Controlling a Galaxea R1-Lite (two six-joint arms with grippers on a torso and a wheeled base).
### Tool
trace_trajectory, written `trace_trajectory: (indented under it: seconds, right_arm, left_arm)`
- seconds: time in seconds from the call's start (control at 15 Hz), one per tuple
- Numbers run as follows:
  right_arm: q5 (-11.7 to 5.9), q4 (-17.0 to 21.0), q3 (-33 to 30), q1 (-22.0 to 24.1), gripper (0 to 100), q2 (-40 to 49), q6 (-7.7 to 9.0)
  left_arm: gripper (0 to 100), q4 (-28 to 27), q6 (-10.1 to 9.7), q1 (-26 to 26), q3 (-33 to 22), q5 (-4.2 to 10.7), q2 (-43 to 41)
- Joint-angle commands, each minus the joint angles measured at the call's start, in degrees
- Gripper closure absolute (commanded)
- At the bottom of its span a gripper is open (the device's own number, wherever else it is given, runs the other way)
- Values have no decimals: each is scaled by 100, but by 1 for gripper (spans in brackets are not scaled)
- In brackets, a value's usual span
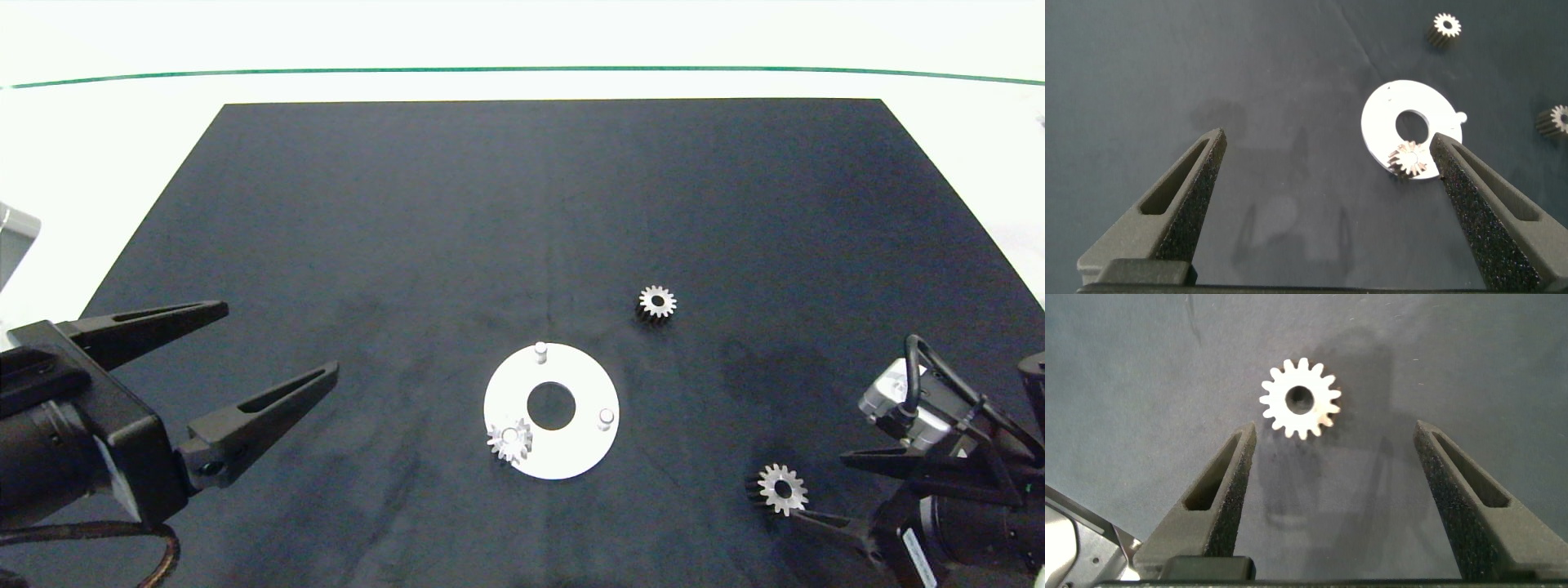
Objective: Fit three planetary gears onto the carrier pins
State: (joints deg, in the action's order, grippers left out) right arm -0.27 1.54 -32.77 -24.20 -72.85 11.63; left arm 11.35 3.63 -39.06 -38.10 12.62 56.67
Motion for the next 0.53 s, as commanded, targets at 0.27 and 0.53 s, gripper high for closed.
trace_trajectory:
  seconds: [0.27, 0.53]
  right_arm:
    - [-35, -83, 69, -182, 24, -168, 384]
    - [-149, -725, 368, -208, 24, -353, 445]
  left_arm:
    - [0, 8, 6, 30, 39, 4, -104]
    - [0, -10, 6, 30, 74, 4, -192]
